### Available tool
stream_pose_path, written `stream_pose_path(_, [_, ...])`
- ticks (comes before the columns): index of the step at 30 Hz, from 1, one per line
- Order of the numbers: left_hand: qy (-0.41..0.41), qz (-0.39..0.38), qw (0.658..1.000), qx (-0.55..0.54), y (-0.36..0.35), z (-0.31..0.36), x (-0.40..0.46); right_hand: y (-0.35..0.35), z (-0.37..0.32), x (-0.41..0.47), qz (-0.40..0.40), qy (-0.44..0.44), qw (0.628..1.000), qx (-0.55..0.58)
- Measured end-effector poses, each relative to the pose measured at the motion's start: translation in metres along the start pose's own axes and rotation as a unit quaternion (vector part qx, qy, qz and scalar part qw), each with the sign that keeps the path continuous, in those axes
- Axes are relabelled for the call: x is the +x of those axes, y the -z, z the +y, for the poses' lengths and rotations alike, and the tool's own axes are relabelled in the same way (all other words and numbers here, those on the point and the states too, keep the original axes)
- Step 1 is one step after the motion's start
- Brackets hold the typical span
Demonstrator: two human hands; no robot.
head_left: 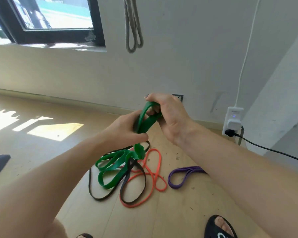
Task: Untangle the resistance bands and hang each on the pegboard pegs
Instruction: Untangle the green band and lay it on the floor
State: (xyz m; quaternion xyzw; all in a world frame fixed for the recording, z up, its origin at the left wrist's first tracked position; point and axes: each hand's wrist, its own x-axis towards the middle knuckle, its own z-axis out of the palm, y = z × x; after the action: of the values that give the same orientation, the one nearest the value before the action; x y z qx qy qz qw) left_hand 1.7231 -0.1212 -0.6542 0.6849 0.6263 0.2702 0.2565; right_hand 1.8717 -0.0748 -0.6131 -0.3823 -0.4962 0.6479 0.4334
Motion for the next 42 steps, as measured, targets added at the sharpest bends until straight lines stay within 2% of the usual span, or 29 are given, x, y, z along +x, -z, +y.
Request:
stream_pose_path(3, [0.004, -0.030, 0.997, 0.066, 0.015, 0.002, -0.002, 0.017, -0.006, 0.000, 0.029, -0.032, 0.998, 0.042])
stream_pose_path(8, [0.002, -0.016, 0.991, 0.133, 0.025, 0.000, -0.007, 0.034, -0.005, 0.007, 0.009, -0.066, 0.997, 0.033])
stream_pose_path(10, [-0.011, -0.016, 0.992, 0.123, 0.026, 0.001, -0.006, 0.038, -0.004, 0.012, 0.008, -0.081, 0.996, 0.028])
stream_pose_path(13, [-0.028, -0.018, 0.994, 0.105, 0.029, -0.003, -0.006, 0.044, 0.000, 0.016, -0.016, -0.137, 0.991, -0.001])
stream_pose_path(15, [-0.035, -0.019, 0.995, 0.096, 0.031, -0.006, -0.008, 0.043, 0.004, 0.016, -0.022, -0.150, 0.985, -0.087])
stream_pose_path(17, [-0.034, -0.016, 0.993, 0.113, 0.032, -0.006, -0.008, 0.037, 0.004, 0.015, 0.014, -0.045, 0.964, -0.261])
stream_pose_path(20, [-0.036, -0.010, 0.987, 0.159, 0.031, 0.001, -0.006, 0.023, 0.000, 0.009, 0.057, 0.223, 0.881, -0.414])
stream_pose_path(22, [-0.038, -0.011, 0.987, 0.158, 0.027, 0.008, -0.007, 0.015, 0.002, 0.006, 0.014, 0.354, 0.803, -0.479])
stream_pose_path(24, [-0.043, -0.009, 0.988, 0.150, 0.025, 0.011, -0.007, 0.010, 0.008, 0.004, -0.065, 0.363, 0.778, -0.508])
stream_pose_path(27, [-0.046, -0.011, 0.990, 0.134, 0.025, 0.012, -0.010, 0.013, 0.017, 0.006, -0.138, 0.283, 0.788, -0.528])
stream_pose_path(30, [-0.046, -0.010, 0.990, 0.133, 0.023, 0.013, -0.013, 0.013, 0.020, 0.004, -0.136, 0.173, 0.846, -0.485])
stream_pose_path(32, [-0.049, 0.004, 0.991, 0.126, 0.023, 0.015, -0.014, 0.011, 0.018, 0.004, -0.120, 0.131, 0.873, -0.454])
stream_pose_path(35, [-0.047, 0.006, 0.993, 0.111, 0.023, 0.015, -0.014, 0.008, 0.012, 0.003, -0.107, 0.127, 0.895, -0.414])
stream_pose_path(39, [-0.015, -0.053, 0.998, 0.026, 0.023, 0.007, -0.019, 0.008, -0.005, -0.004, -0.083, 0.136, 0.936, -0.314])
stream_pose_path(42, [-0.011, -0.037, 0.999, -0.014, 0.023, 0.003, -0.021, 0.009, -0.023, -0.005, -0.041, 0.153, 0.962, -0.222])
